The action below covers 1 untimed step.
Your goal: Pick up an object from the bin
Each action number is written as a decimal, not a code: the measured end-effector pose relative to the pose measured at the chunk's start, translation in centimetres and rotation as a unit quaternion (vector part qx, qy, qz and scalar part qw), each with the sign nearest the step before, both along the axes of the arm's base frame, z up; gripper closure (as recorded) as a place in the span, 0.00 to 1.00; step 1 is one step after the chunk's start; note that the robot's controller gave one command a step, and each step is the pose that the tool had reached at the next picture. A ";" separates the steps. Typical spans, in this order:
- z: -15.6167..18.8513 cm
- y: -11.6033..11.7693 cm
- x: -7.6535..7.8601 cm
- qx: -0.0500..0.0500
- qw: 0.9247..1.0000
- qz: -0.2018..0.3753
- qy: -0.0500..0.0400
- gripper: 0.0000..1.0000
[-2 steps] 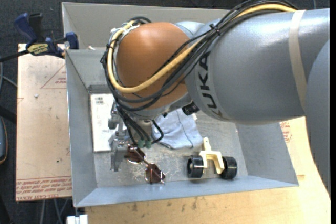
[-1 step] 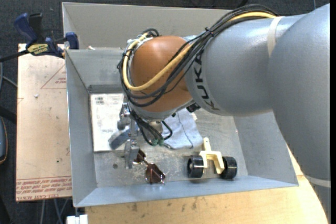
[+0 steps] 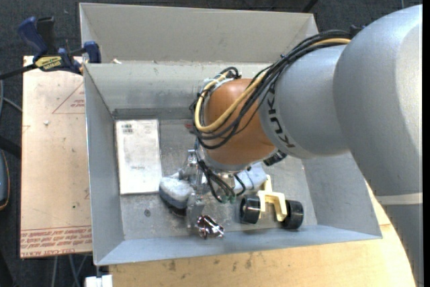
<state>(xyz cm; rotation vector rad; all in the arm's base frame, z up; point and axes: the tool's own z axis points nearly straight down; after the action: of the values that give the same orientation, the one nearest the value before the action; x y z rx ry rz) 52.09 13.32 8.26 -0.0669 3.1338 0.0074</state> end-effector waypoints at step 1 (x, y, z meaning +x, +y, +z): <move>1.5 -1.4 4.0 -0.002 0.994 0.109 0.004 0.00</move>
Offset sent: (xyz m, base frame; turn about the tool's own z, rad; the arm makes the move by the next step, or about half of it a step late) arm -0.0222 -0.0700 -0.0126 0.0999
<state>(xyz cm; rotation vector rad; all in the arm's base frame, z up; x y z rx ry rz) 56.06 11.96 9.77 -0.4092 3.1157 0.0032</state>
